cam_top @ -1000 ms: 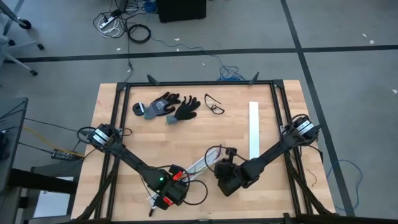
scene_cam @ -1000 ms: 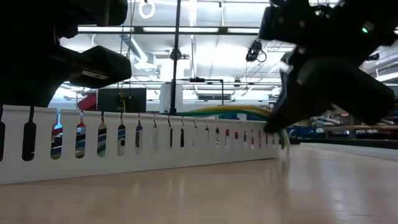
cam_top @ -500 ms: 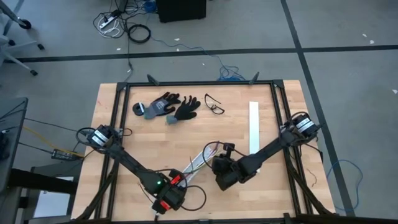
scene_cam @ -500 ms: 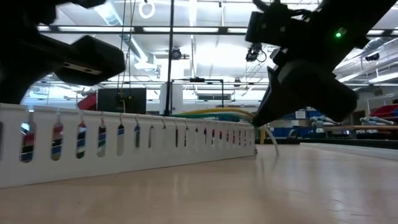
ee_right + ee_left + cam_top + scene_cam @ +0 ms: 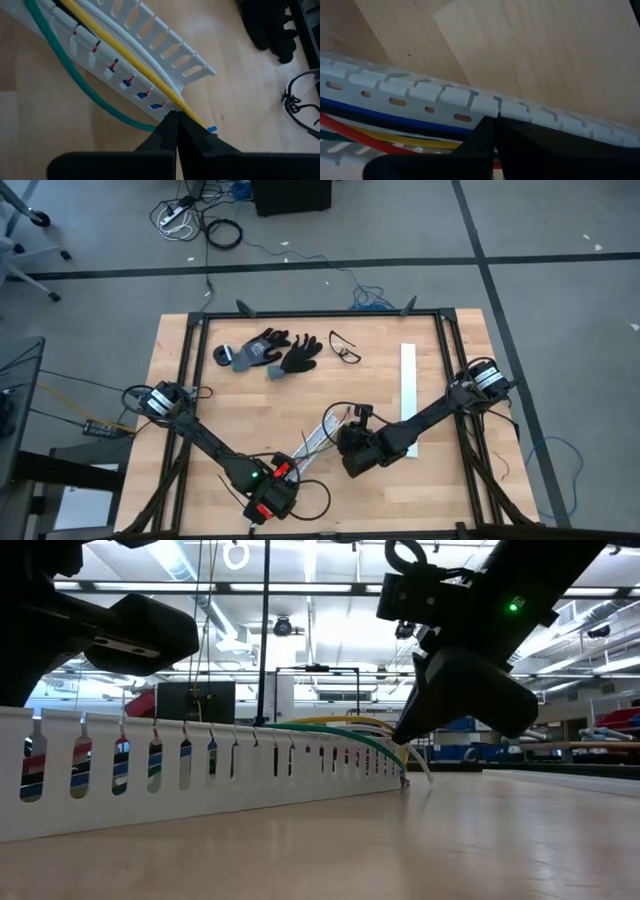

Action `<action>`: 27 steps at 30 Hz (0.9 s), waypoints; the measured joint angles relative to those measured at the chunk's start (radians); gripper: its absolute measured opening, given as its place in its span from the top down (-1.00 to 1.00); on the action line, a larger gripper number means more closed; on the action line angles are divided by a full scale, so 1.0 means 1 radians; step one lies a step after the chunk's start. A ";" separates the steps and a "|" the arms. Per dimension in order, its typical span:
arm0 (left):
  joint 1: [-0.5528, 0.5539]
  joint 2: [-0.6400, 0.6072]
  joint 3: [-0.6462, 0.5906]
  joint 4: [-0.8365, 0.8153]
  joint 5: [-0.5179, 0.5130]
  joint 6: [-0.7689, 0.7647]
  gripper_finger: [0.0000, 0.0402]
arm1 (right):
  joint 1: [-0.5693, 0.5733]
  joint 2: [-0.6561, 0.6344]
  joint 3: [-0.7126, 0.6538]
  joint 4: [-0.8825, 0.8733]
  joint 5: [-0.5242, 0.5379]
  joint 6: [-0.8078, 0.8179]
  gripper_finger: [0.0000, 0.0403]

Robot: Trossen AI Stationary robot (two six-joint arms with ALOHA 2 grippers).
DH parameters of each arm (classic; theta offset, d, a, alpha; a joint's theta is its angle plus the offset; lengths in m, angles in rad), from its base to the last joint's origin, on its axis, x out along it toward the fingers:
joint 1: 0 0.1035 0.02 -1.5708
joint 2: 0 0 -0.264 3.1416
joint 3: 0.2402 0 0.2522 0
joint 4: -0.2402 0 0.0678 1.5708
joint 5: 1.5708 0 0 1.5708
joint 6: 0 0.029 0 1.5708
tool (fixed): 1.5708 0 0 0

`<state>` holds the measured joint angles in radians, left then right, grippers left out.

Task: Ziptie cables
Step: Put the ziptied cables in a white cable duct

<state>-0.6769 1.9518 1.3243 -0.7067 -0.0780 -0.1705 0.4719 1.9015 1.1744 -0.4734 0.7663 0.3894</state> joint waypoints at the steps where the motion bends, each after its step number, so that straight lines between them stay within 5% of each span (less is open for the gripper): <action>1: 0.000 0.000 0.000 0.000 0.000 0.002 1.00 | -0.003 0.000 0.000 0.004 -0.001 -0.005 1.00; 13: -0.029 0.000 0.000 0.002 0.003 0.009 1.00 | -0.066 -0.026 0.000 0.060 -0.036 -0.106 1.00; 27: -0.058 0.000 0.000 0.006 -0.024 0.009 1.00 | -0.166 -0.026 0.003 0.145 -0.336 -0.203 1.00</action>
<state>-0.7351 1.9514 1.3239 -0.7011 -0.1023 -0.1618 0.3061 1.8756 1.1774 -0.3281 0.4300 0.1860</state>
